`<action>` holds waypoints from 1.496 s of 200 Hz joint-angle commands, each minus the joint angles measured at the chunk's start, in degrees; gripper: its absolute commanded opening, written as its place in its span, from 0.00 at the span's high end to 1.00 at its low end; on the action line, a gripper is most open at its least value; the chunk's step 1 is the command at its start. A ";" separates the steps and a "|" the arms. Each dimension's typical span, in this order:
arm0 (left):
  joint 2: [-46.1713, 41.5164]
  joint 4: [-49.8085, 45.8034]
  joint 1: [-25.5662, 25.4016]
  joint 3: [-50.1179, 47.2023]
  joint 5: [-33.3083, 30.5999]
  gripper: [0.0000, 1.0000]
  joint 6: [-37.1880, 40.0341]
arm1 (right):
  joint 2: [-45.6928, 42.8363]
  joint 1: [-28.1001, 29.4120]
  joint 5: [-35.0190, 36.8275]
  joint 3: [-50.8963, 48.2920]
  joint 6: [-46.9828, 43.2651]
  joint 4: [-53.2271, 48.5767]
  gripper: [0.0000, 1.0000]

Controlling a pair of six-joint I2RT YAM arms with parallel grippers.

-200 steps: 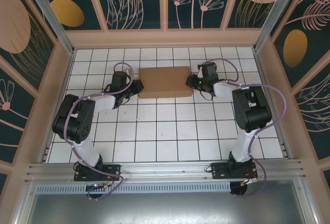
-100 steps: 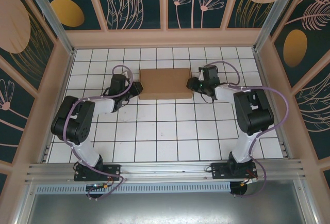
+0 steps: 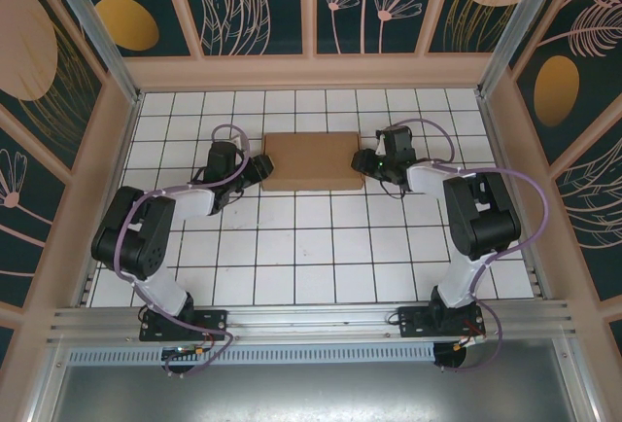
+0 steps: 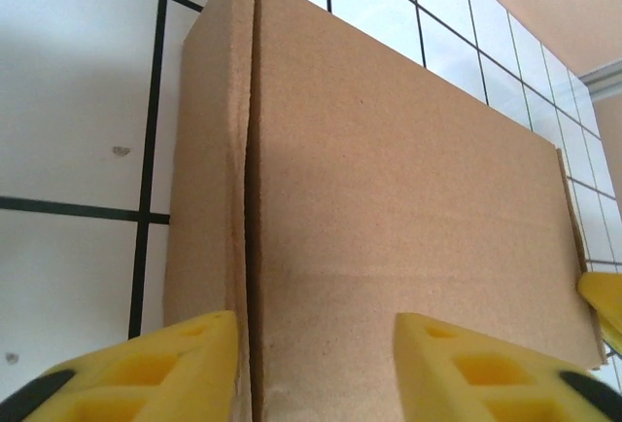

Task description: Fold the paper box

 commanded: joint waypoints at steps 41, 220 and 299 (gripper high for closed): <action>-7.03 -12.09 0.42 7.16 -4.67 0.01 7.77 | -5.97 -1.26 1.06 4.70 -3.75 -5.84 0.16; -19.24 37.95 12.46 -29.18 -32.18 0.01 37.27 | -27.22 -14.99 24.00 -46.07 -24.21 59.83 0.01; -9.23 46.96 17.76 -28.72 -21.89 0.01 36.62 | -12.62 -19.84 16.40 -42.67 -24.72 69.49 0.01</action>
